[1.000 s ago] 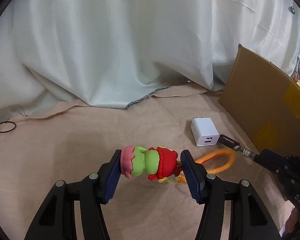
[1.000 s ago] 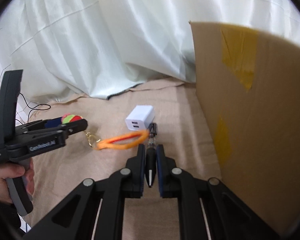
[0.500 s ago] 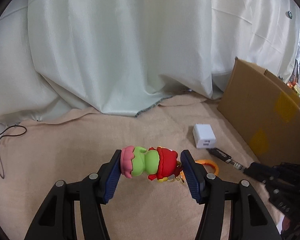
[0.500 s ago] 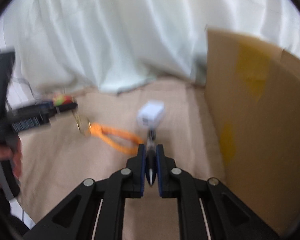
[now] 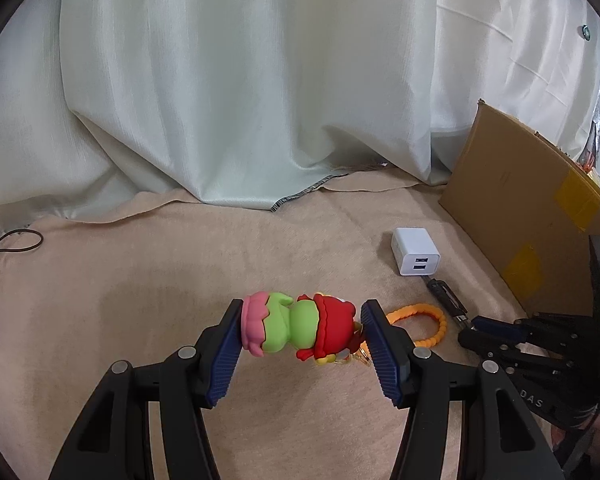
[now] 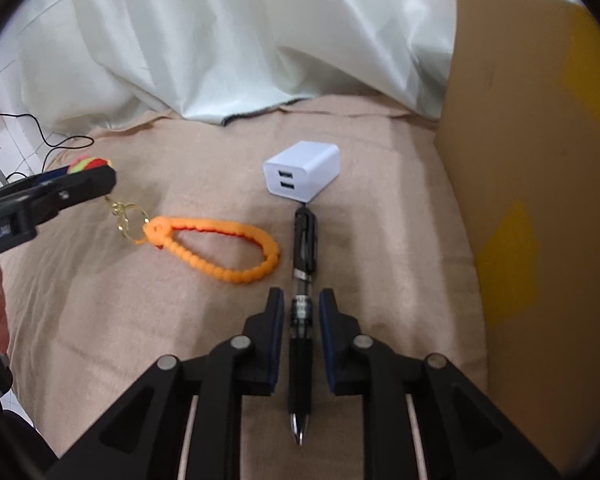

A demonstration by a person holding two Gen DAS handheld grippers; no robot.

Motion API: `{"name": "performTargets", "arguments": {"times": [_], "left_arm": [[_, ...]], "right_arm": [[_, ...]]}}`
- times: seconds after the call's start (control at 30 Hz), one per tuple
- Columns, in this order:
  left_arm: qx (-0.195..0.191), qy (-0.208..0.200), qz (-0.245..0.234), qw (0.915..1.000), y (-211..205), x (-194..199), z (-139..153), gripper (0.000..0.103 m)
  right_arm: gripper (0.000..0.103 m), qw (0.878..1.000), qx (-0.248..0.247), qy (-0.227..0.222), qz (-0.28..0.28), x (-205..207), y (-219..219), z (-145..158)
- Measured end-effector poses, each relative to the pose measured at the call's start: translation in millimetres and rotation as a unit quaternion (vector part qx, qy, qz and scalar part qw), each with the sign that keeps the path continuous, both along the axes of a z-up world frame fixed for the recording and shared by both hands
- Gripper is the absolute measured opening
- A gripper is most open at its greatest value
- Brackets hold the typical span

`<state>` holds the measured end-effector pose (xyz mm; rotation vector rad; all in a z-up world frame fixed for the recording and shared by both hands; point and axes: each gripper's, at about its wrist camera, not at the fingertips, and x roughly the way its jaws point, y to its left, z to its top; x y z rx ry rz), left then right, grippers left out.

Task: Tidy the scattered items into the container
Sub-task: 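Lift the black pen with right tool while left tool holds plush keychain, then carry pen and plush keychain over the box and open both tools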

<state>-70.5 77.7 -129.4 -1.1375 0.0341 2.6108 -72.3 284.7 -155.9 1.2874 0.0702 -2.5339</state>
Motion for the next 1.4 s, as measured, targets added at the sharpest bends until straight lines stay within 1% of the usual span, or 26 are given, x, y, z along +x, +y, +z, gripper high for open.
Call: {"name": "performTargets", "arguments": {"times": [0.13,0.17,0.23,0.3,0.37,0.5,0.63,0.8,1.03,1.13,1.3,1.4], "left_arm": [[-0.001,-0.003,-0.002,1.0000,0.0,0.2,-1.9,0.059],[0.000,-0.003,-0.002,1.0000,-0.3,0.5,-1.9,0.059],[0.001,-0.003,-0.002,1.0000,-0.8,1.0,-1.6,0.059],[0.000,-0.001,-0.002,1.0000,-1.2,2.0,0.4,0.059],[0.001,0.002,-0.001,1.0000,-2.4,3.1,3.6,0.059],[0.004,0.013,0.000,0.9999,-3.0,7.4,17.2,0.059],[0.004,0.027,-0.005,0.9996,0.7,11.2,36.8,0.059],[-0.007,0.047,-0.017,0.9987,17.9,12.0,72.4,0.059],[-0.017,0.087,-0.033,0.9955,52.7,11.1,144.0,0.059],[-0.025,0.108,-0.046,0.9927,79.2,11.1,175.4,0.059],[-0.022,0.132,-0.071,0.9886,131.2,5.1,221.2,0.059],[-0.017,0.134,-0.086,0.9871,164.1,-1.3,241.3,0.059]], "right_arm": [[0.020,1.000,-0.010,-0.001,0.001,-3.0,-1.4,-1.2],[0.014,1.000,-0.006,-0.001,0.001,-3.1,-2.2,-1.2],[0.013,1.000,-0.009,0.001,-0.002,-2.5,-0.7,-0.2],[0.013,1.000,-0.014,0.010,-0.006,-0.3,0.3,6.0],[0.013,0.999,-0.025,0.029,-0.010,3.7,3.2,18.4],[0.013,0.998,-0.033,0.056,-0.018,12.2,5.7,38.8],[0.013,0.997,-0.046,0.063,-0.018,19.3,7.6,52.2],[0.013,0.994,-0.062,0.082,-0.025,23.4,10.1,75.6],[0.013,0.989,-0.077,0.125,-0.035,35.0,36.6,131.1],[0.013,0.985,-0.079,0.147,-0.050,38.2,60.5,157.1],[0.013,0.977,-0.085,0.178,-0.081,45.5,111.1,196.2],[0.013,0.973,-0.084,0.189,-0.105,49.8,142.9,213.4]]}}
